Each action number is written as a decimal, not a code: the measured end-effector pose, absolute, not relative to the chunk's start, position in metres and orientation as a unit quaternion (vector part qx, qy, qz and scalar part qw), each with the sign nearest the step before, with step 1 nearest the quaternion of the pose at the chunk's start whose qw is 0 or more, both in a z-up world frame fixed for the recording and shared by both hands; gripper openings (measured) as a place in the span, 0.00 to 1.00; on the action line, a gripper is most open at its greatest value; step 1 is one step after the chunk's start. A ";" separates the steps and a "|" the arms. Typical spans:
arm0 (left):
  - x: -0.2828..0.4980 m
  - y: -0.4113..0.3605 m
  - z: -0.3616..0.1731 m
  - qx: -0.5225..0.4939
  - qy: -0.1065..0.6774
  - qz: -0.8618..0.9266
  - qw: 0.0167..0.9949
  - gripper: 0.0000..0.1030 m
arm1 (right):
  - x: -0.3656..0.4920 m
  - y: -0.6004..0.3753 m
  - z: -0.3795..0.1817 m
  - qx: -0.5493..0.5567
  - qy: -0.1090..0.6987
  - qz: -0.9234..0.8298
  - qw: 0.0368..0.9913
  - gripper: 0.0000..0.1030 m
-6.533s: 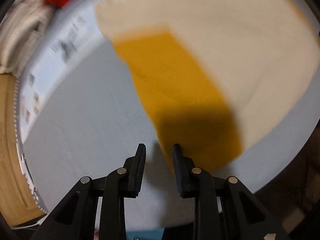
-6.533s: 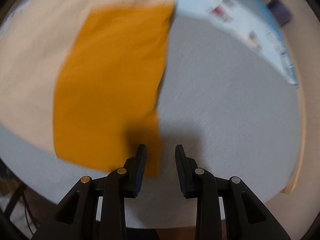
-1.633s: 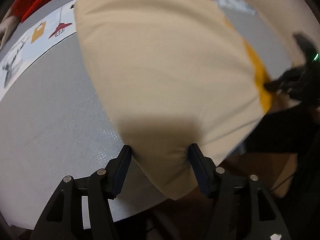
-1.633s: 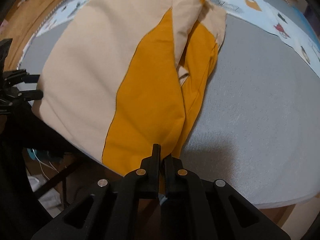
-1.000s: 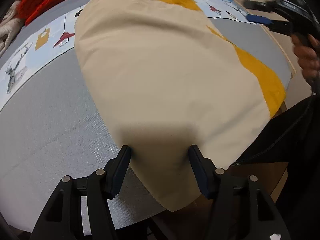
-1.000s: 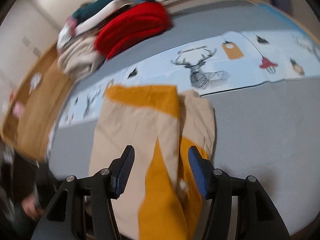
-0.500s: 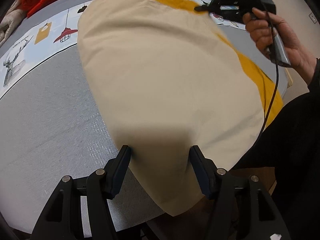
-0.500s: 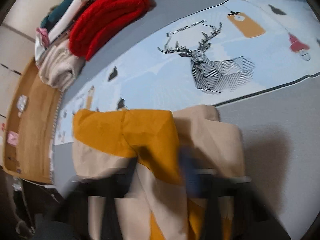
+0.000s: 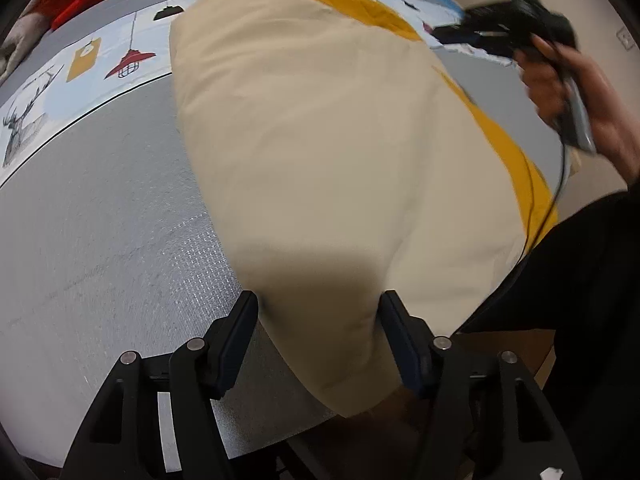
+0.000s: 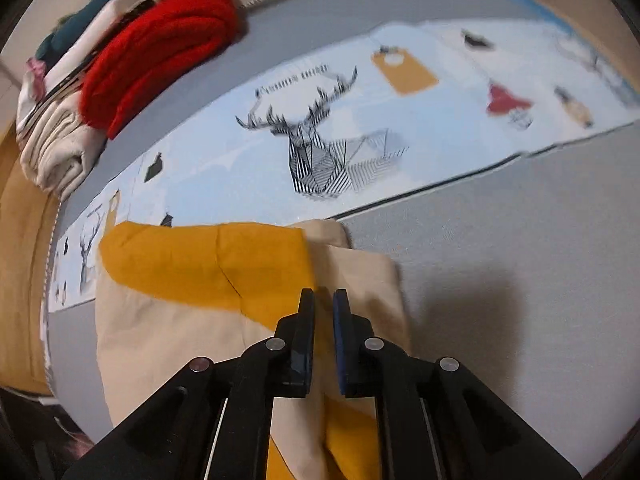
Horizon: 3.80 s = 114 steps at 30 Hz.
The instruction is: Fold large clothes
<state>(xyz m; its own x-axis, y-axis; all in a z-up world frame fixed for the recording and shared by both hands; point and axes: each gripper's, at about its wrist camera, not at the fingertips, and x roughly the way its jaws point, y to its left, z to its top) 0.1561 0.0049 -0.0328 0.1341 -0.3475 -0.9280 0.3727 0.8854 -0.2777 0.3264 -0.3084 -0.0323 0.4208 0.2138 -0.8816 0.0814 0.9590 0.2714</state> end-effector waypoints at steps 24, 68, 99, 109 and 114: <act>0.139 -0.010 -0.034 0.044 0.616 -0.218 0.756 0.44 | 0.150 -0.255 -0.083 -0.168 0.661 0.199 0.704 0.18; 0.310 0.050 -0.050 -0.239 0.574 -0.178 0.763 0.37 | 0.275 -0.284 -0.091 0.172 0.598 0.178 0.762 0.09; 0.216 0.050 0.031 0.022 0.497 -0.068 0.865 0.92 | 0.219 -0.283 0.013 -0.011 0.489 0.006 0.872 0.47; 0.071 0.010 0.068 -0.022 0.412 -0.026 0.911 0.99 | 0.049 -0.245 0.067 0.012 0.362 0.001 0.932 1.00; 0.036 -0.013 0.056 -0.029 0.414 -0.014 0.910 0.99 | 0.014 -0.214 0.052 0.003 0.390 -0.003 0.921 1.00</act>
<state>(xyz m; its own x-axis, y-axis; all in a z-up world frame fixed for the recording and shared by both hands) 0.0365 -0.0130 0.0558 0.6570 -0.0489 -0.7523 0.0007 0.9979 -0.0643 0.0138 -0.2141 0.0517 0.6964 -0.0025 -0.7176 0.0071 1.0000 0.0033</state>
